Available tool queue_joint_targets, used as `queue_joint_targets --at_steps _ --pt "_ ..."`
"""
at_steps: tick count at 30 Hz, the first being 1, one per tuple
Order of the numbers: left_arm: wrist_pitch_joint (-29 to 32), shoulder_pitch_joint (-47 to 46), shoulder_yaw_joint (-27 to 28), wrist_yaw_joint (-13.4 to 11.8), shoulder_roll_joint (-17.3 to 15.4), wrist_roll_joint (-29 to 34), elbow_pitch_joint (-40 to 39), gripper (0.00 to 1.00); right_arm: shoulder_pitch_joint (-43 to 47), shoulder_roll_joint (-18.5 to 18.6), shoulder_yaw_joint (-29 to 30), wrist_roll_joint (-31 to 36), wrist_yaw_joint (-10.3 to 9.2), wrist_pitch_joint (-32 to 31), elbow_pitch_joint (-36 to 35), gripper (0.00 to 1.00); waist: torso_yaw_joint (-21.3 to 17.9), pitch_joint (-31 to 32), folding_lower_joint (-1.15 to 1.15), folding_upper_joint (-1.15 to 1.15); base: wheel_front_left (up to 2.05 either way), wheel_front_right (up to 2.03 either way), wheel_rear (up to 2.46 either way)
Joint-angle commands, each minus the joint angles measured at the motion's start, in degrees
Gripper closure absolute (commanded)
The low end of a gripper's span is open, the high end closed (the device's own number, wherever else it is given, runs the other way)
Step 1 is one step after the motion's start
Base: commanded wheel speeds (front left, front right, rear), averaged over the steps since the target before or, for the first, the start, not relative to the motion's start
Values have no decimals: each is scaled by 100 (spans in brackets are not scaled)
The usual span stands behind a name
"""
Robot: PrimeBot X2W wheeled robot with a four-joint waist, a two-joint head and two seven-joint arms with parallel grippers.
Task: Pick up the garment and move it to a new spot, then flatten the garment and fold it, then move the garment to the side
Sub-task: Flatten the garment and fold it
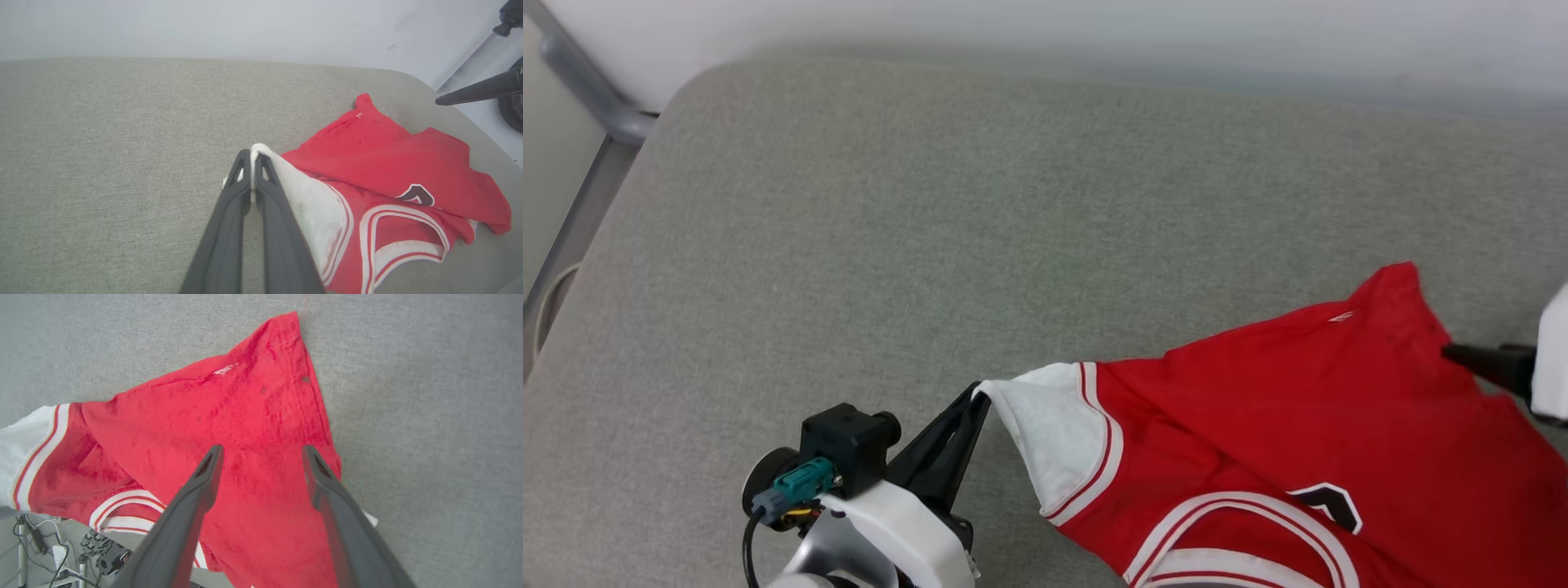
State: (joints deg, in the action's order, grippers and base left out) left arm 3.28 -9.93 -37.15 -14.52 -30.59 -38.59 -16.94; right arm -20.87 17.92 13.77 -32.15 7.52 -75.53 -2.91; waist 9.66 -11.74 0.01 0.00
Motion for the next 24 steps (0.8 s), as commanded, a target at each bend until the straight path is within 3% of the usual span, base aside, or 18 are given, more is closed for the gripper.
queue_joint_targets --at_steps 1,13,24 --pt "-22 -108 -23 42 -21 34 0 100 -246 -21 -82 134 -6 15 131 0 199 -244 -1 0 0 0 0" --pt "-143 -483 -139 209 204 151 83 100 -1323 217 -255 1034 -6 412 1429 0 828 -916 -1 0 0 0 0" --pt "-265 -644 -217 338 347 161 239 100 -1459 347 -530 1321 -5 742 2151 0 1057 -1233 -1 0 0 0 0"
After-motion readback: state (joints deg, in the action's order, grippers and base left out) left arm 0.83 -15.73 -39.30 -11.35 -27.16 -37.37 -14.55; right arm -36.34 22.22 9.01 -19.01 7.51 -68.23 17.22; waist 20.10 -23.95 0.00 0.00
